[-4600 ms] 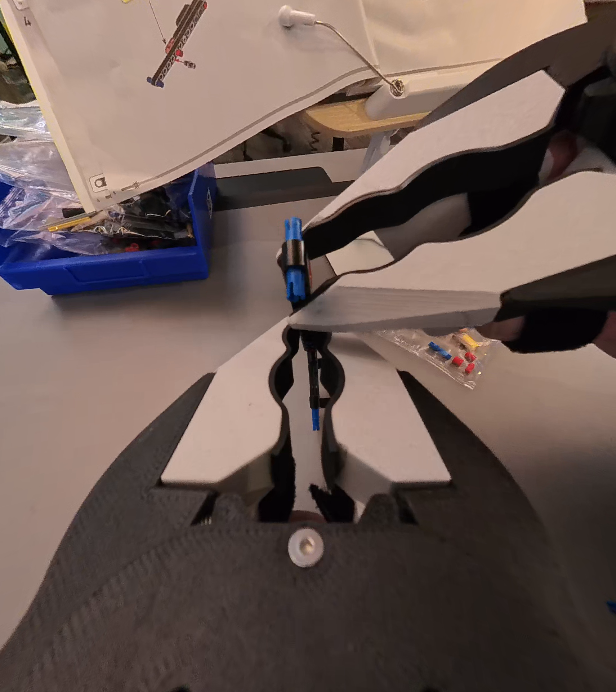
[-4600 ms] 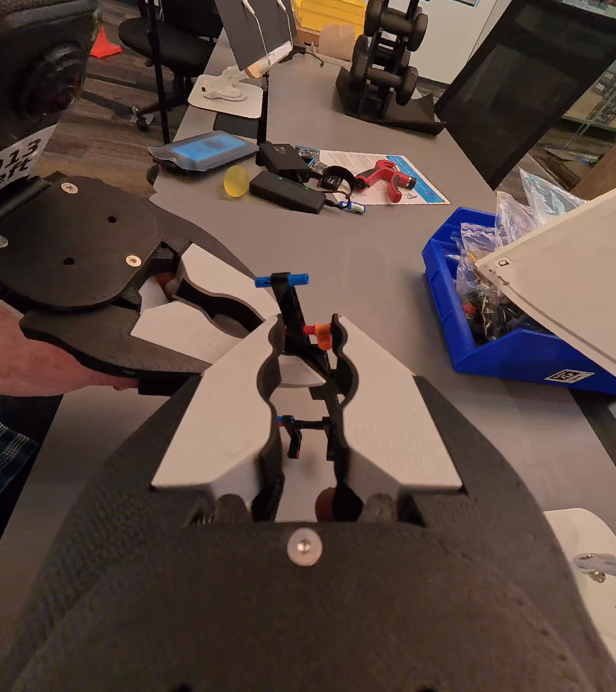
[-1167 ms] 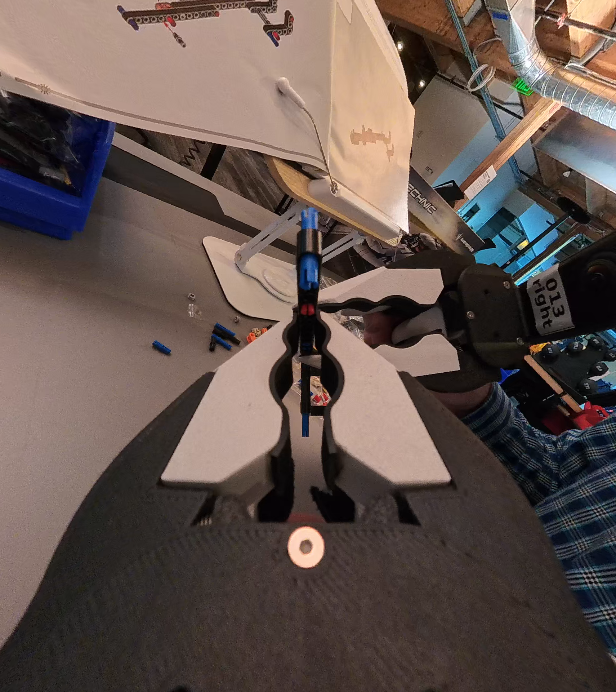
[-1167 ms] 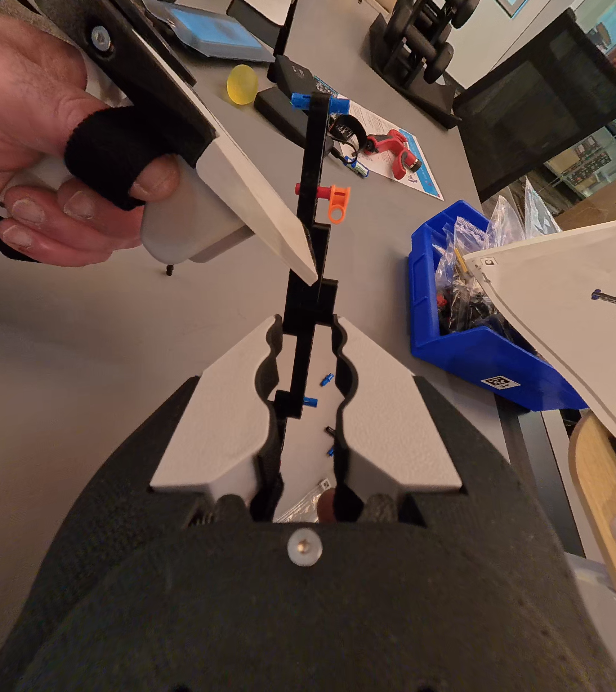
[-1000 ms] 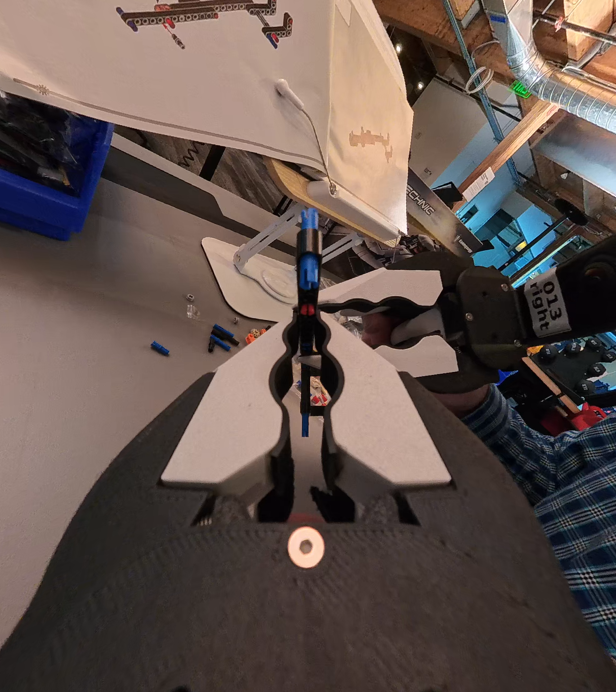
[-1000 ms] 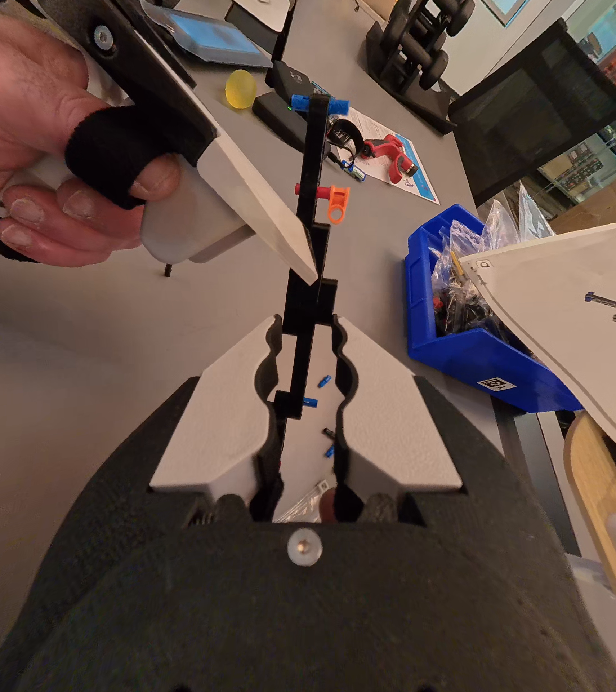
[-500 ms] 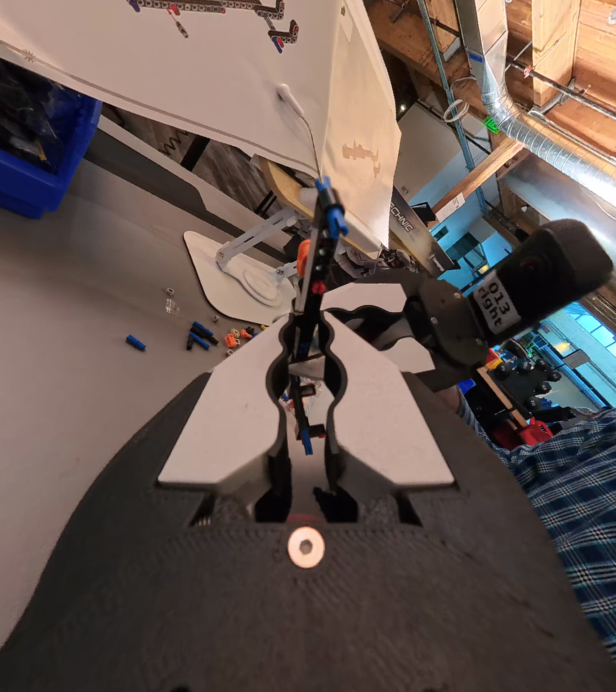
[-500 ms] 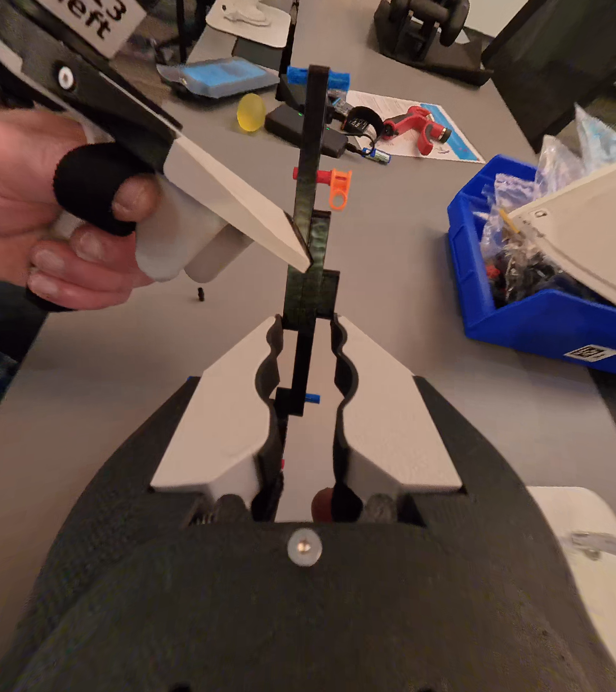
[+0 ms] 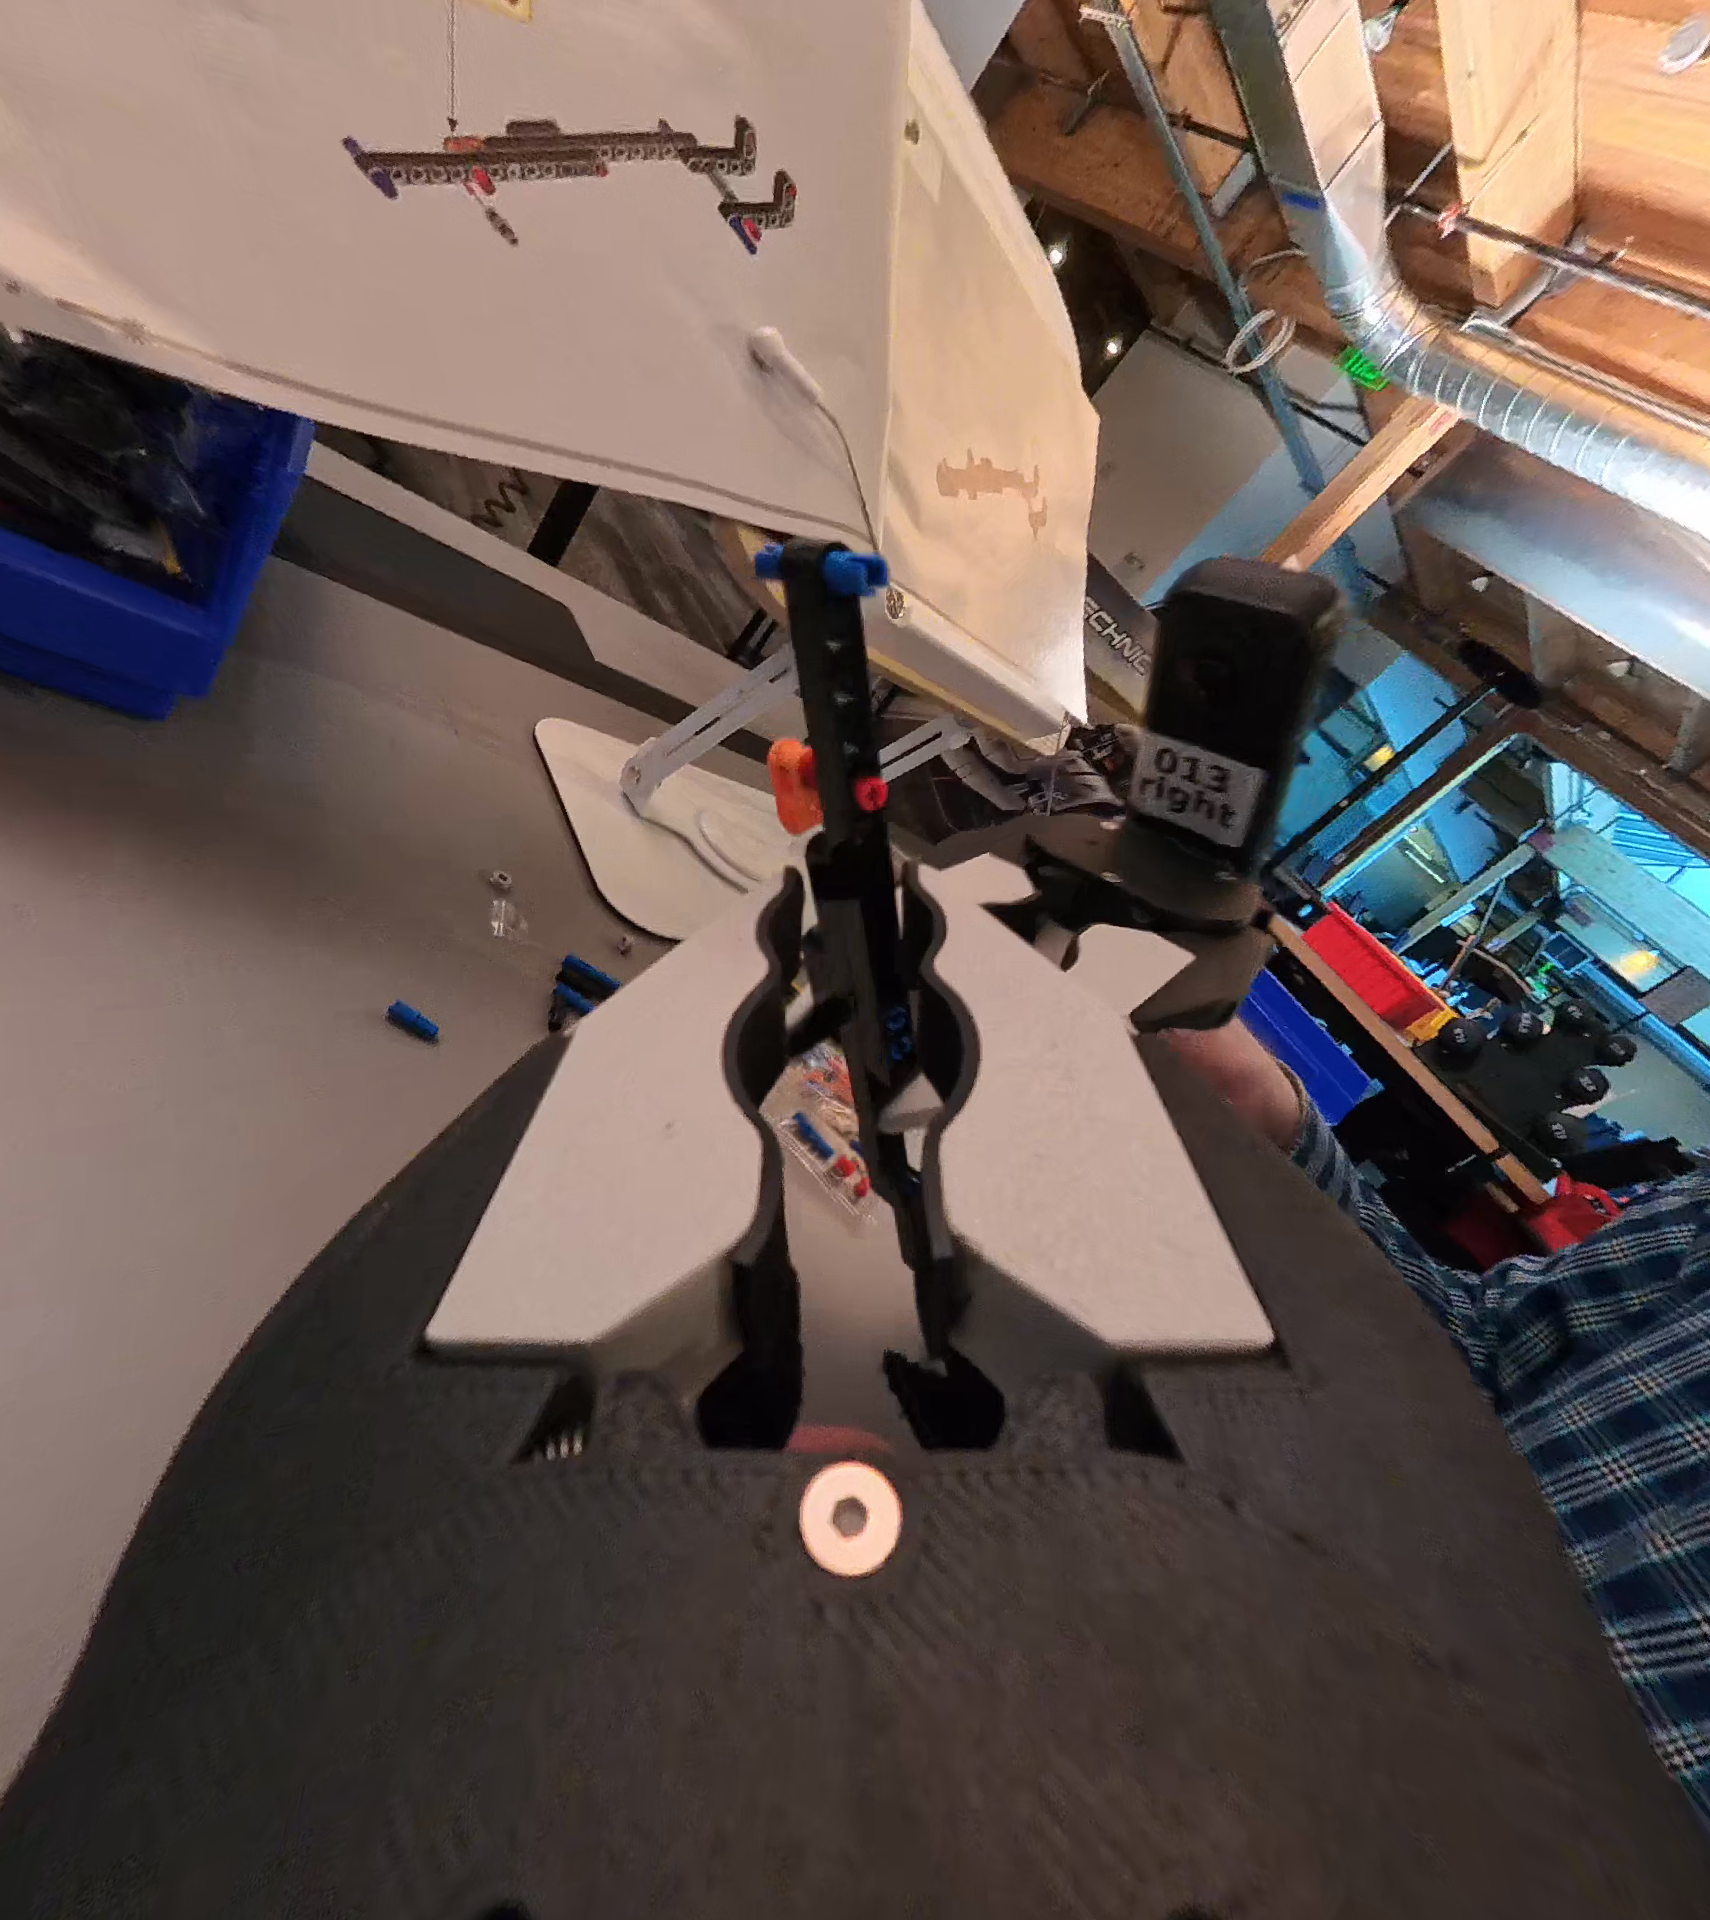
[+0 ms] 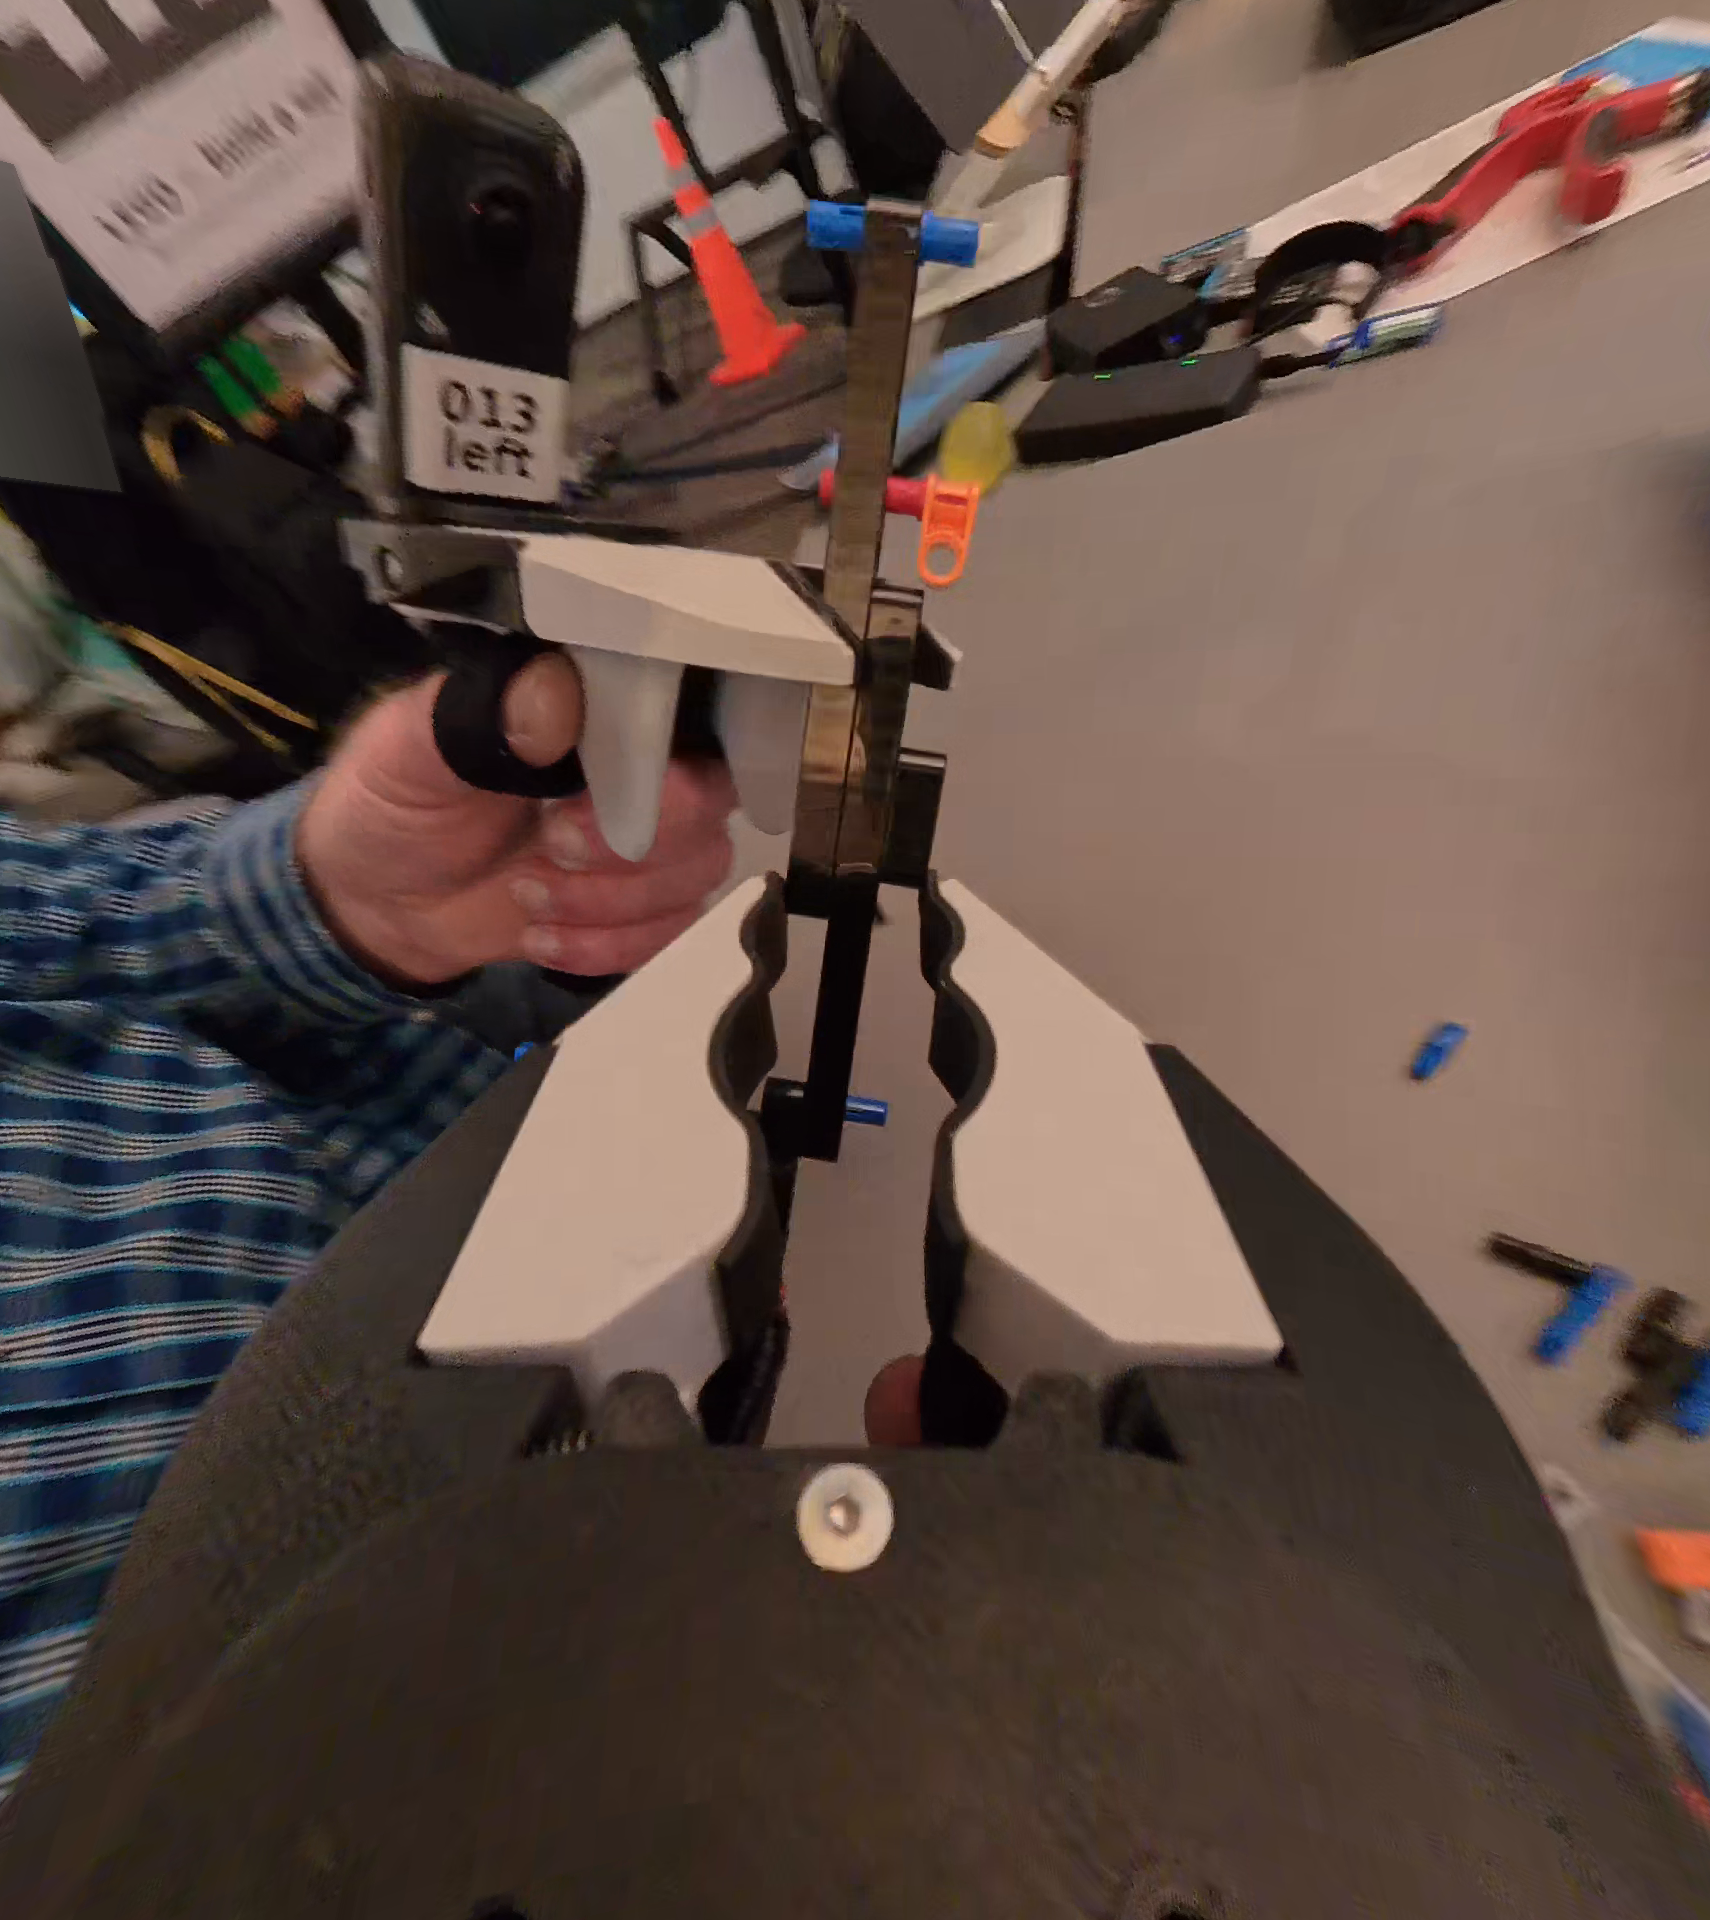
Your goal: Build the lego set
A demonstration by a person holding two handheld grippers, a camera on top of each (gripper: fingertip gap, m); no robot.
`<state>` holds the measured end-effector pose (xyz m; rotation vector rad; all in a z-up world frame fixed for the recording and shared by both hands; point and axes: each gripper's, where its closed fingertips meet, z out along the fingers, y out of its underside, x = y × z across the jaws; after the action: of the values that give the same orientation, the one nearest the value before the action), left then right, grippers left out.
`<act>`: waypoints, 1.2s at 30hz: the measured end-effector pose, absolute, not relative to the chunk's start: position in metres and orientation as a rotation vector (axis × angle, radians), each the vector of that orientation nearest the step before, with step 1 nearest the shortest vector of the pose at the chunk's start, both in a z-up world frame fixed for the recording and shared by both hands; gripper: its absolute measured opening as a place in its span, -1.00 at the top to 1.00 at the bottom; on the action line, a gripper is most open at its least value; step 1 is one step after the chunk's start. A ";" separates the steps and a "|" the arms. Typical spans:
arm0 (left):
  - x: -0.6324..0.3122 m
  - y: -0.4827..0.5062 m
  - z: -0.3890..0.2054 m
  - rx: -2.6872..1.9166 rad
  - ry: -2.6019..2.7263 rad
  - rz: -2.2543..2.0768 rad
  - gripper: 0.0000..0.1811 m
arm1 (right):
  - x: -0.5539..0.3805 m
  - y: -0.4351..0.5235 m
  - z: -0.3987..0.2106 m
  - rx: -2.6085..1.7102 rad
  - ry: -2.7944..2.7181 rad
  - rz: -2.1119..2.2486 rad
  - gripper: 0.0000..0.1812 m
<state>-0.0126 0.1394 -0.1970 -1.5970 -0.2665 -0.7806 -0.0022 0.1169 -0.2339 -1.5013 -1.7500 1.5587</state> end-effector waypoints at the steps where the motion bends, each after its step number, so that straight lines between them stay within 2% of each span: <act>1: -0.011 0.140 -0.196 -1.595 -0.257 -0.791 0.82 | -0.001 0.113 -0.232 -1.516 -1.744 1.638 0.75; 8: 0.000 0.143 -0.194 -1.596 -0.213 -0.838 0.83 | 0.001 0.105 -0.229 -1.555 -1.694 1.886 0.75; 10: -0.004 0.144 -0.196 -1.608 -0.241 -0.831 0.83 | 0.000 0.110 -0.229 -1.555 -1.671 1.871 0.62; 21: -0.012 0.147 -0.207 -1.703 -0.289 -0.727 0.83 | -0.012 0.152 -0.181 -1.332 -1.563 1.368 0.66; 31: -0.007 0.149 -0.211 -1.744 -0.275 -0.702 0.83 | -0.035 0.163 -0.158 -1.248 -1.473 1.309 0.94; 36: -0.005 0.150 -0.213 -1.756 -0.265 -0.692 0.83 | -0.044 0.164 -0.163 -1.252 -1.501 1.278 1.00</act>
<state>-0.0051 0.1495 -0.2131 -1.7563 -0.2650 -0.6924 -0.0441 0.1636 -0.1631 -1.2523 -1.5007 1.2784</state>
